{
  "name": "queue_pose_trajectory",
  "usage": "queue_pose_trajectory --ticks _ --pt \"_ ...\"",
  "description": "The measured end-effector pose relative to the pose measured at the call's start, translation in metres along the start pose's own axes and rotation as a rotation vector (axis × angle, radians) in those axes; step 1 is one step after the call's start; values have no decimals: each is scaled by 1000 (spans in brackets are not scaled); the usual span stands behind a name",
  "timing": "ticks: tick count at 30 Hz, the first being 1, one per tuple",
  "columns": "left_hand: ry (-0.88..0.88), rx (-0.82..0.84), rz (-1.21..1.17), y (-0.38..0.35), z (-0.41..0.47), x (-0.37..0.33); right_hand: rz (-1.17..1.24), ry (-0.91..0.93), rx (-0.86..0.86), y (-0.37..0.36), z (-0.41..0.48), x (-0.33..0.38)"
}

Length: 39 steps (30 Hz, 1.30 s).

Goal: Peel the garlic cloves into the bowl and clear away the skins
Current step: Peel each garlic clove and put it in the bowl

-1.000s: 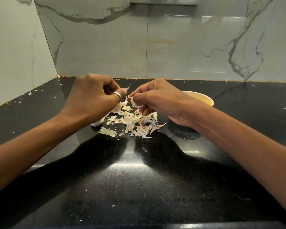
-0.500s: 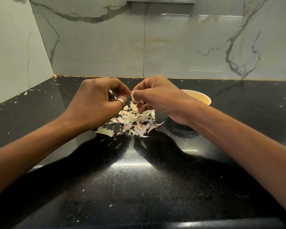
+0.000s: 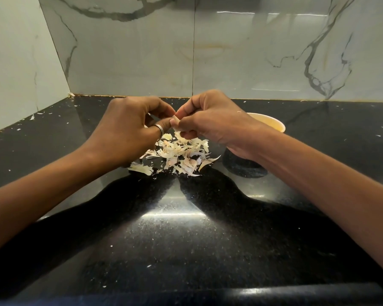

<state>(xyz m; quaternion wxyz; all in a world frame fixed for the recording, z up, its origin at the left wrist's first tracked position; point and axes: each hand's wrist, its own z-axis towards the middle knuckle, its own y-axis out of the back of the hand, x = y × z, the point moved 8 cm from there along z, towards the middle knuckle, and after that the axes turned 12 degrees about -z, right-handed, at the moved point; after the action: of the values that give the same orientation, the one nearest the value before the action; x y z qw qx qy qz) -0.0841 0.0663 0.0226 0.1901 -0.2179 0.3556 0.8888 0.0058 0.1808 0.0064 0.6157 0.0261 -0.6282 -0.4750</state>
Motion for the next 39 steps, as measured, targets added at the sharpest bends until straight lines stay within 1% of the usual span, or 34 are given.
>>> queue_pose_trajectory --ticks 3,7,14,20,22,26,28,39 --pt "21 -23 -3 2 0 2 -31 6 -2 0 -1 0" --pt "56 -36 -14 5 1 6 -11 1 -2 2 -1 0" --pt "87 7 22 2 2 9 -25 -19 -17 4 -2 -1" --pt "66 38 65 1 3 9 -15 -18 -9 4 -2 -1" --pt "63 32 56 3 3 10 -8 -27 -4 4 -2 -1" --pt "82 -21 15 9 4 12 88 -50 15 6 -1 -3" --pt "91 -22 2 9 4 11 118 -54 15 6 0 -5" --pt "95 -29 -46 8 0 5 112 -51 40 1 0 -5"
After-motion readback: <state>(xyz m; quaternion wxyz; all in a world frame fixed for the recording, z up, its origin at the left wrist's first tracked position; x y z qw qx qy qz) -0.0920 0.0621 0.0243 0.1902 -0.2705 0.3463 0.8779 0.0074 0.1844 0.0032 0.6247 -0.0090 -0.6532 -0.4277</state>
